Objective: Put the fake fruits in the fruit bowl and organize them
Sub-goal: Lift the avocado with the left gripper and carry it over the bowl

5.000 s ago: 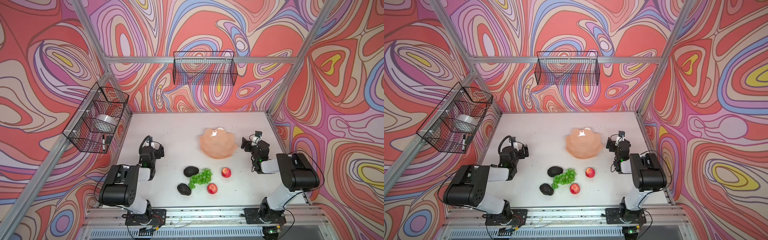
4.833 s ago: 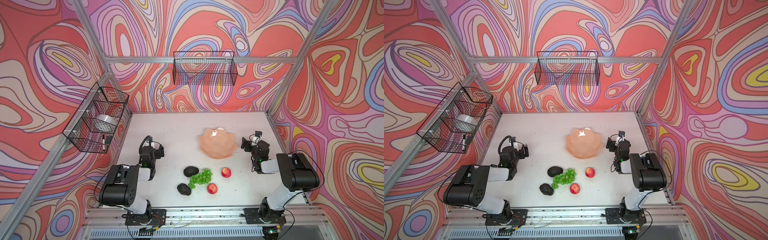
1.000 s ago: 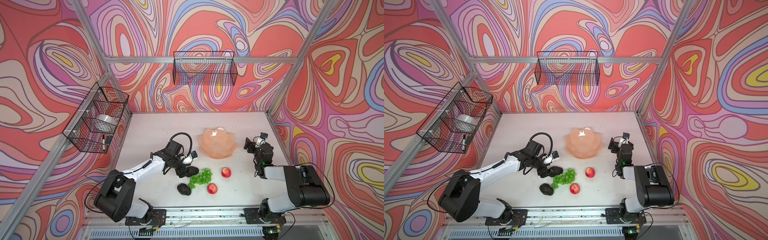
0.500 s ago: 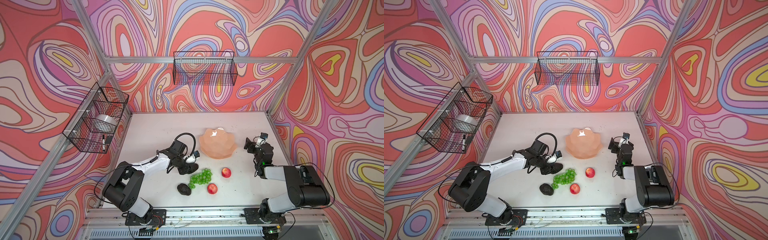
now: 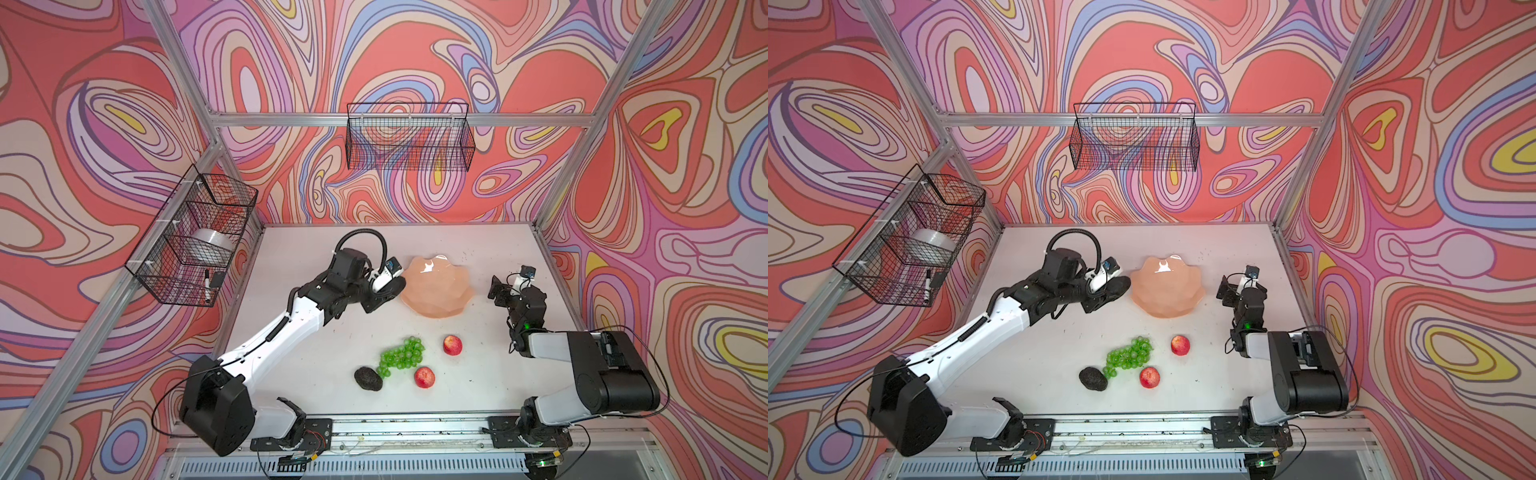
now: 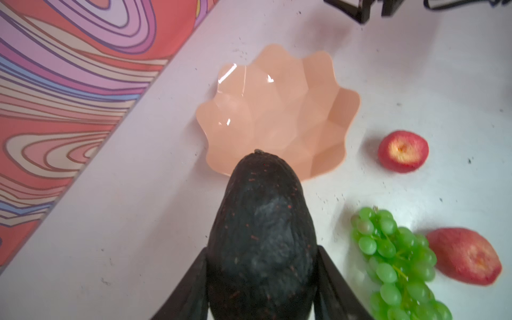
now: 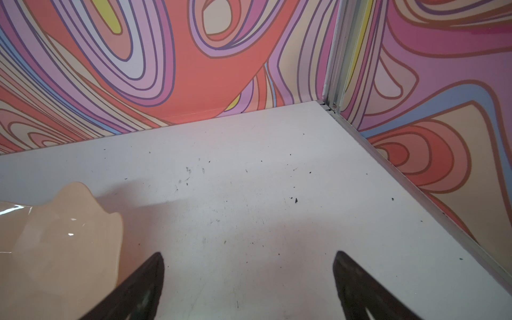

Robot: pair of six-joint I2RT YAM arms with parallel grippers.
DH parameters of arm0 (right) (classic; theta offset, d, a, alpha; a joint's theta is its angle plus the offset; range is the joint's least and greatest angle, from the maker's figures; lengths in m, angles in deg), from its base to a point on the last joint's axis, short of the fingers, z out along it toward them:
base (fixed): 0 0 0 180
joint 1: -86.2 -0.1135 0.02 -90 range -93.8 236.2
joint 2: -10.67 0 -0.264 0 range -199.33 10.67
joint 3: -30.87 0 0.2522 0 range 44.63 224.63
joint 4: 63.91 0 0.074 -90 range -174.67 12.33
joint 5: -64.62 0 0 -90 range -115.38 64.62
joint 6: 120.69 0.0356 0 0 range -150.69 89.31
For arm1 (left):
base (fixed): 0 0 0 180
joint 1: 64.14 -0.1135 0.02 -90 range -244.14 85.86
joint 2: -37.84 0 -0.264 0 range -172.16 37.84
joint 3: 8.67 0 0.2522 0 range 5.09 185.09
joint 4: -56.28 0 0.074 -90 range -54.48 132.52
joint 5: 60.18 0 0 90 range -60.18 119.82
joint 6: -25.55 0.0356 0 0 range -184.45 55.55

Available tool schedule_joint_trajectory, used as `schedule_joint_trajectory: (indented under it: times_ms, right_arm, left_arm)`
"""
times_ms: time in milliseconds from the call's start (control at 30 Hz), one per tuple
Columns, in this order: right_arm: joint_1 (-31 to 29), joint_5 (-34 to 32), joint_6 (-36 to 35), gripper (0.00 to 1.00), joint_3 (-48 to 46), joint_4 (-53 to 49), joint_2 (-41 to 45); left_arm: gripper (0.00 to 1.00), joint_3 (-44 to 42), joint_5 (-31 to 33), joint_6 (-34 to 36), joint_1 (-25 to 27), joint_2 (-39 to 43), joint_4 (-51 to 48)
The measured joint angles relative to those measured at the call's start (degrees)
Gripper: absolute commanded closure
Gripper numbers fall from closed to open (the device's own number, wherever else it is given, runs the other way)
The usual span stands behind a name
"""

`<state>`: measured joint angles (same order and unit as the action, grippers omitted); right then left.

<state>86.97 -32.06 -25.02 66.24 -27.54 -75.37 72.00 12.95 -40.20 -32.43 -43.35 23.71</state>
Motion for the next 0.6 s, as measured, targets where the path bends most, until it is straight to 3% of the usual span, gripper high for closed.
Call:
schedule_joint_trajectory:
  times_ms: [200, 333, 600]
  right_arm:
    - [0.0, -0.1, 0.4, 0.02, -0.1, 0.5, 0.0]
    - [0.0, -0.2, 0.9, 0.02, -0.5, 0.8, 0.3]
    - [0.0, -0.2, 1.3, 0.02, -1.0, 1.0, 0.7]
  left_arm:
    - [0.54, 13.5, 2.4, -2.3, 4.3, -17.8, 3.3]
    - [0.53, 17.9, 4.3, -3.2, 6.7, -27.1, 3.4]
    - [0.50, 24.4, 10.2, -5.5, 9.3, -37.4, 3.5]
